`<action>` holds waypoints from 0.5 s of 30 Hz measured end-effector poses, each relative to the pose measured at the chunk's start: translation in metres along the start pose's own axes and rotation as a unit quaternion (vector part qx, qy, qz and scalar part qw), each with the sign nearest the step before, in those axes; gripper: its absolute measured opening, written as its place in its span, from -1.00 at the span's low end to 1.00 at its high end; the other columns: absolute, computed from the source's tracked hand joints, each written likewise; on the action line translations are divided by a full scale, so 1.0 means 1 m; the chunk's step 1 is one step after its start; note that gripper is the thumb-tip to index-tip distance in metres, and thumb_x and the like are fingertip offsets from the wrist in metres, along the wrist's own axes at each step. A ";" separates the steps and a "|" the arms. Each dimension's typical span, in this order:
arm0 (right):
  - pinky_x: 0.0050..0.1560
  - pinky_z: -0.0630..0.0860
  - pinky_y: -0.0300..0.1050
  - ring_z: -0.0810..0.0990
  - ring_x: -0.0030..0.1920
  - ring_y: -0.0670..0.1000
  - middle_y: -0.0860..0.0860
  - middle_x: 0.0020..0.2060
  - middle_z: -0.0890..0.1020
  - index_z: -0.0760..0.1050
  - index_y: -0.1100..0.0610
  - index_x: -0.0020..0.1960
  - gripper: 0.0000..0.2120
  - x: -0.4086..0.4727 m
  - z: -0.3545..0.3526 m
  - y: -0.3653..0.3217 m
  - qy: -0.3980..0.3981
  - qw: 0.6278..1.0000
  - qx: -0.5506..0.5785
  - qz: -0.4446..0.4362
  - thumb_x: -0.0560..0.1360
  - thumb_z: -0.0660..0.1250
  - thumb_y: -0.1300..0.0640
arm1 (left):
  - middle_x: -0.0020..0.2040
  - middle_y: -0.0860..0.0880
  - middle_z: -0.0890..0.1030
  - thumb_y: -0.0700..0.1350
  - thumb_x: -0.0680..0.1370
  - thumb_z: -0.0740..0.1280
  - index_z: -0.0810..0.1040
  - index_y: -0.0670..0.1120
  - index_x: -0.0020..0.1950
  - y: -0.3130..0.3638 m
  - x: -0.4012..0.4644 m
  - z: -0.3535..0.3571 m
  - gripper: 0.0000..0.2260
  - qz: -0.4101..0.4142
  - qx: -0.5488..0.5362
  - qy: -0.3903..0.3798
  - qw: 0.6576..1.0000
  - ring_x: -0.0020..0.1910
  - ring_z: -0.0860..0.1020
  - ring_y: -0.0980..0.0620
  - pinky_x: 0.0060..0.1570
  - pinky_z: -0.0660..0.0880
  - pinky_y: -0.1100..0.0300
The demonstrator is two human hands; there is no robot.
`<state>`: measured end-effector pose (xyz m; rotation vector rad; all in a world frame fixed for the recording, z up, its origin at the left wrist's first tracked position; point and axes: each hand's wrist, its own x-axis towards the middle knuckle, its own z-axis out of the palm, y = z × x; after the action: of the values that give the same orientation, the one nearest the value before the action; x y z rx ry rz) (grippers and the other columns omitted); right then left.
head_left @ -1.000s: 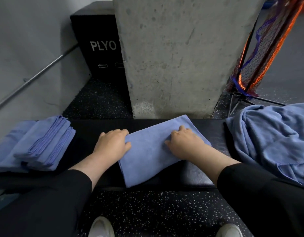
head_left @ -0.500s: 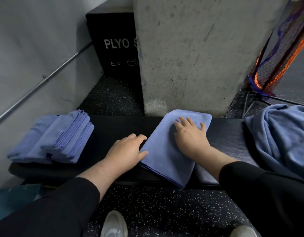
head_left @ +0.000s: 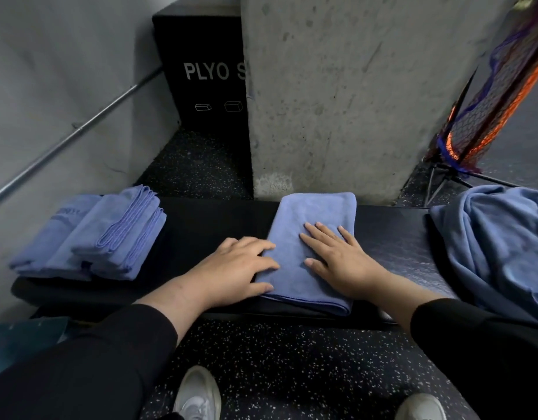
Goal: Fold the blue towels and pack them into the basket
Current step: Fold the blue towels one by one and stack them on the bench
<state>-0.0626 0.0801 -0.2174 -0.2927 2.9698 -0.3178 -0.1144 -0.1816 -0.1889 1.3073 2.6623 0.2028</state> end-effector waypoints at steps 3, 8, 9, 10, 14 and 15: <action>0.48 0.24 0.07 0.39 0.43 -0.07 -0.14 0.40 0.44 0.46 -0.06 0.38 -0.46 -0.018 -0.005 0.004 0.082 0.996 0.021 -0.040 0.59 -0.03 -0.29 | 0.57 0.13 0.22 0.32 0.57 0.25 0.40 0.20 0.48 0.002 -0.001 0.005 -0.50 0.012 0.000 -0.008 1.000 0.57 0.06 0.13 0.54 0.00 0.06; 0.12 0.45 -0.03 0.53 0.08 -0.03 -0.14 0.09 0.50 0.54 -0.05 0.11 -0.67 -0.063 -0.005 -0.004 0.098 0.984 0.013 -0.146 0.59 0.20 -0.26 | 0.33 0.19 0.37 0.28 0.57 0.29 0.49 0.22 0.35 0.004 -0.005 0.005 -0.62 0.043 0.009 0.022 0.999 0.41 0.26 0.18 0.47 0.09 0.14; 0.19 0.44 -0.04 0.52 0.14 -0.03 -0.13 0.15 0.50 0.54 -0.05 0.17 -0.63 -0.070 -0.002 -0.001 0.082 0.985 0.014 -0.154 0.56 0.24 -0.29 | 0.28 0.20 0.38 0.27 0.57 0.28 0.50 0.22 0.33 0.007 -0.005 0.004 -0.64 0.046 0.009 0.025 0.999 0.36 0.29 0.19 0.45 0.10 0.15; 0.25 0.43 -0.06 0.51 0.20 -0.03 -0.12 0.20 0.50 0.53 -0.04 0.23 -0.58 -0.075 -0.001 0.001 0.071 0.985 0.014 -0.157 0.54 0.28 -0.29 | 0.24 0.21 0.39 0.27 0.58 0.27 0.51 0.23 0.33 0.011 -0.005 0.003 -0.66 0.046 0.008 0.024 0.999 0.31 0.31 0.20 0.44 0.12 0.17; 0.28 0.49 -0.09 0.52 0.28 -0.04 -0.08 0.28 0.51 0.54 0.03 0.28 -0.59 -0.084 0.002 0.007 0.060 0.987 0.030 -0.146 0.53 0.35 -0.17 | 0.15 0.22 0.40 0.31 0.60 0.20 0.51 0.23 0.31 0.026 -0.005 0.001 -0.65 0.046 0.002 0.017 0.999 0.18 0.34 0.22 0.40 0.18 0.16; 0.23 0.52 -0.10 0.53 0.26 -0.07 -0.11 0.27 0.52 0.55 0.02 0.24 -0.64 -0.085 -0.001 0.005 0.065 0.988 0.041 -0.135 0.53 0.34 -0.13 | 0.13 0.22 0.40 0.32 0.60 0.19 0.51 0.22 0.31 0.029 -0.005 0.001 -0.64 0.048 0.002 0.016 0.999 0.17 0.34 0.22 0.39 0.19 0.15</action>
<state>0.0186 0.1028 -0.2078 -0.6927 3.0332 -0.5076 -0.0889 -0.1675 -0.1841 1.4472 2.6292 0.2318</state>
